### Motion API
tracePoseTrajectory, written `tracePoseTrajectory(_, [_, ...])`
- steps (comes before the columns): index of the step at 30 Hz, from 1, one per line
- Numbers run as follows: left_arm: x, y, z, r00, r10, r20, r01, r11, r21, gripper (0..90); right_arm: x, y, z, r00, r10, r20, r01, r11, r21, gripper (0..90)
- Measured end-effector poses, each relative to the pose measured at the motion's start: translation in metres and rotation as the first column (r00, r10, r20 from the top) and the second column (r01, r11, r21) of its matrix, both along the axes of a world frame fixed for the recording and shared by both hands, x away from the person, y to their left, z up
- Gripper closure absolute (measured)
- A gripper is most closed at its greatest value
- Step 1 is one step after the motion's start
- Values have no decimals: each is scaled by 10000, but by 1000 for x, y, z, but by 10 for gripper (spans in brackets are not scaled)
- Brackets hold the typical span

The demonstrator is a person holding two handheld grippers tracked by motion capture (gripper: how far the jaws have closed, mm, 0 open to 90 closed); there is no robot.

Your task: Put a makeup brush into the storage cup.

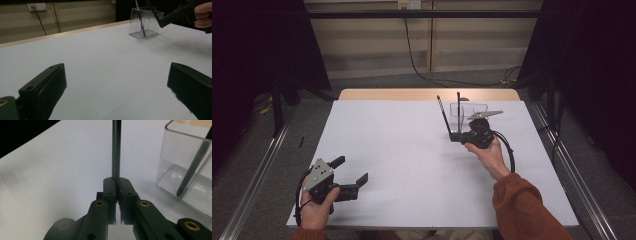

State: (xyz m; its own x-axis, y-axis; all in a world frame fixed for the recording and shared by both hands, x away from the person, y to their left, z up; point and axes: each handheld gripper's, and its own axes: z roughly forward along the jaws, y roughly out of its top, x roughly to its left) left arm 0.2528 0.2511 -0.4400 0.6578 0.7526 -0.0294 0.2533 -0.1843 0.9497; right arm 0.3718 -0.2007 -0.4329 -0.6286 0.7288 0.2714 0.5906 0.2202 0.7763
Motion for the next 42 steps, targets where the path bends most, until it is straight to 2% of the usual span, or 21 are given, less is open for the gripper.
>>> tracePoseTrajectory(4, [0,0,0,10000,4,-13,-4,10000,-23,23,-3,-1,-2,9990,92,443,-106,9994,329,845])
tracePoseTrajectory(14, [0,0,2,10000,-38,82,38,10000,-26,23,-7,-4,-2,9942,81,1074,-180,9957,910,845])
tracePoseTrajectory(27, [1,0,8,9999,-35,164,40,9997,-250,23,-15,1,4,9844,302,1734,-515,9915,1193,845])
tracePoseTrajectory(36, [1,-5,13,9993,-325,198,330,9991,-265,23,-21,0,9,9796,446,1959,-729,9875,1396,845])
tracePoseTrajectory(42, [3,-16,19,9957,-919,130,923,9951,-352,17,-28,0,13,9758,568,2110,-900,9844,1514,845])
